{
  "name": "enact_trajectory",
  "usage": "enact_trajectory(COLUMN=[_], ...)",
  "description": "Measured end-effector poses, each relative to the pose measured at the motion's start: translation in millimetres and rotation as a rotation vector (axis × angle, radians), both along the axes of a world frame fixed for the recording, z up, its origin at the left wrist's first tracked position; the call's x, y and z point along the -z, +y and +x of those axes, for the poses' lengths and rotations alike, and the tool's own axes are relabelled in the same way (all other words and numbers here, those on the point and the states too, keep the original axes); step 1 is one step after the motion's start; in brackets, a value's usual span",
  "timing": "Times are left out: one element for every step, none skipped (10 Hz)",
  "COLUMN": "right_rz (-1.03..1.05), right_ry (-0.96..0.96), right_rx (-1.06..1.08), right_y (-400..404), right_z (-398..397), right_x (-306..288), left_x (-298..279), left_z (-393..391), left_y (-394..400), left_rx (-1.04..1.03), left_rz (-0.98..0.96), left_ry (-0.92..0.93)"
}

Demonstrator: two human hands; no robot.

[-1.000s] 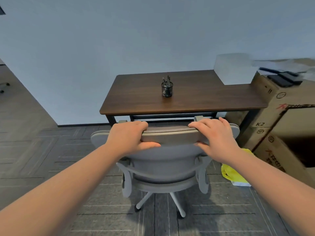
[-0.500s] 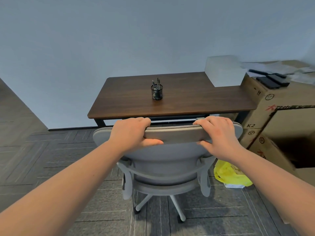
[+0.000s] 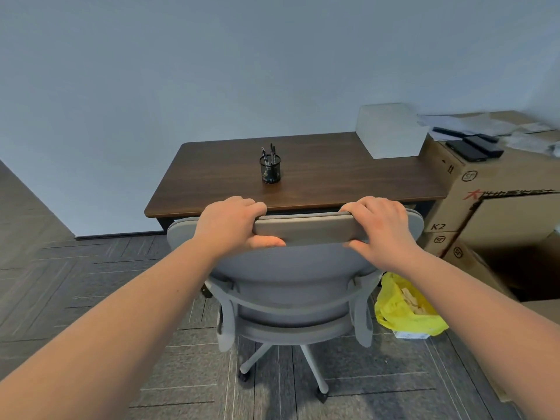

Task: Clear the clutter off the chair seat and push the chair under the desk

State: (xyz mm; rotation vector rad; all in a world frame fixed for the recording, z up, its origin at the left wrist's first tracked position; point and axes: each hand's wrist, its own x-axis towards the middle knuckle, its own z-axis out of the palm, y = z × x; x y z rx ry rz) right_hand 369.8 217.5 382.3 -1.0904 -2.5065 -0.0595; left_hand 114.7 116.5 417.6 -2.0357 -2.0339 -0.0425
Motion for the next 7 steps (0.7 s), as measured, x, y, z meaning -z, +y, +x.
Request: enact_trajectory(right_rz=[-0.033, -0.036, -0.025, -0.013, -0.048, -0.111, -0.206], right_ry=[-0.028, -0.037, -0.057, -0.055, -0.096, -0.200, -0.213], right_rx=[0.024, 0.025, 0.029, 0.035, 0.029, 0.007, 0.038], right_y=[14, 21, 19, 18, 14, 13, 5], right_z=[9, 14, 10, 12, 12, 15, 36], right_x=[-6, -7, -6, -5, -11, -19, -42], left_x=[0, 1, 3, 3, 2, 2, 2], left_z=[13, 19, 17, 17, 18, 15, 16], left_y=[13, 19, 18, 17, 14, 11, 11], left_rx=[0.003, 0.005, -0.003, -0.003, -0.019, -0.031, -0.025], left_rz=[-0.006, 0.025, 0.046, 0.031, 0.018, 0.004, 0.010], left_ry=[-0.014, 0.000, -0.016, -0.028, -0.030, -0.035, -0.062])
